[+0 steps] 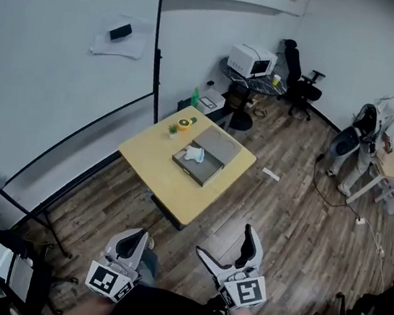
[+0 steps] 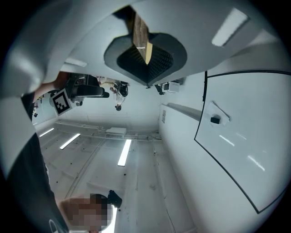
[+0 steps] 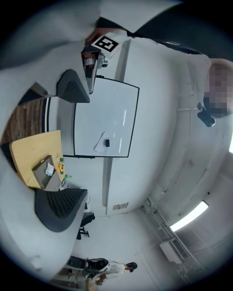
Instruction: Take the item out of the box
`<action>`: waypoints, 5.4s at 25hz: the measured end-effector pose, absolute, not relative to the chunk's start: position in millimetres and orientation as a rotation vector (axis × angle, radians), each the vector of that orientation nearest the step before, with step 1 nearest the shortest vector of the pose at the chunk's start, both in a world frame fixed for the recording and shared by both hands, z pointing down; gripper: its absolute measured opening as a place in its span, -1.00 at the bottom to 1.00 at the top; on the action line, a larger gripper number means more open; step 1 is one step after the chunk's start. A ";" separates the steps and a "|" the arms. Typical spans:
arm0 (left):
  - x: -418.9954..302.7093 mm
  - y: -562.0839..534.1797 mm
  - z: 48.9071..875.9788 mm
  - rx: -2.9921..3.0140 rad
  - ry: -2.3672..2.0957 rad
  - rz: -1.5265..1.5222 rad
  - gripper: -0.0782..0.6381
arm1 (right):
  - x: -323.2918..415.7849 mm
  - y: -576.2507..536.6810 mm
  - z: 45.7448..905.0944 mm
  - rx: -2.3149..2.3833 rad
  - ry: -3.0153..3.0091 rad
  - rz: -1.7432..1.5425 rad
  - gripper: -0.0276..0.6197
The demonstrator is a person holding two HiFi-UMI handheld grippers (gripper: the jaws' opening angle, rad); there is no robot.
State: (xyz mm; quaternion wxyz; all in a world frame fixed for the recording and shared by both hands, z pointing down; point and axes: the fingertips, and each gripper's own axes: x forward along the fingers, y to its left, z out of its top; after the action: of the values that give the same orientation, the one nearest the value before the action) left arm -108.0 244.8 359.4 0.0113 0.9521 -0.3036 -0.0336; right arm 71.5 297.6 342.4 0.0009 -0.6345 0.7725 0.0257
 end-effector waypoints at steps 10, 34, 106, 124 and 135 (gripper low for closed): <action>-74.7 44.9 339.0 2.998 -0.759 -0.121 -0.78 | 84.2 117.1 309.5 -2.104 2.376 0.141 0.93; 10.8 -183.4 386.0 2.950 -0.561 -0.018 -0.78 | 144.8 -117.8 372.8 -2.217 2.622 -0.200 0.93; 7.6 -188.9 542.8 2.470 -0.846 0.266 -0.78 | 183.3 -255.3 773.1 -0.783 4.400 -0.883 0.37; 0.2 -182.7 541.0 2.467 -0.853 0.249 -0.78 | 176.3 -244.8 776.1 -0.822 4.513 -0.752 -0.54; -4.0 -185.5 539.1 2.475 -0.859 0.237 -0.78 | 175.6 -248.3 774.6 -0.947 4.500 -0.696 -0.66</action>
State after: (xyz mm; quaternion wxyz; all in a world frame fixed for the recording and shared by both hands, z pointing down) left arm -4.0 -185.5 539.1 0.2526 0.9103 -0.3161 0.0870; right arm 175.6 -248.3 774.6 -0.6849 -0.1483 0.7050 -0.1091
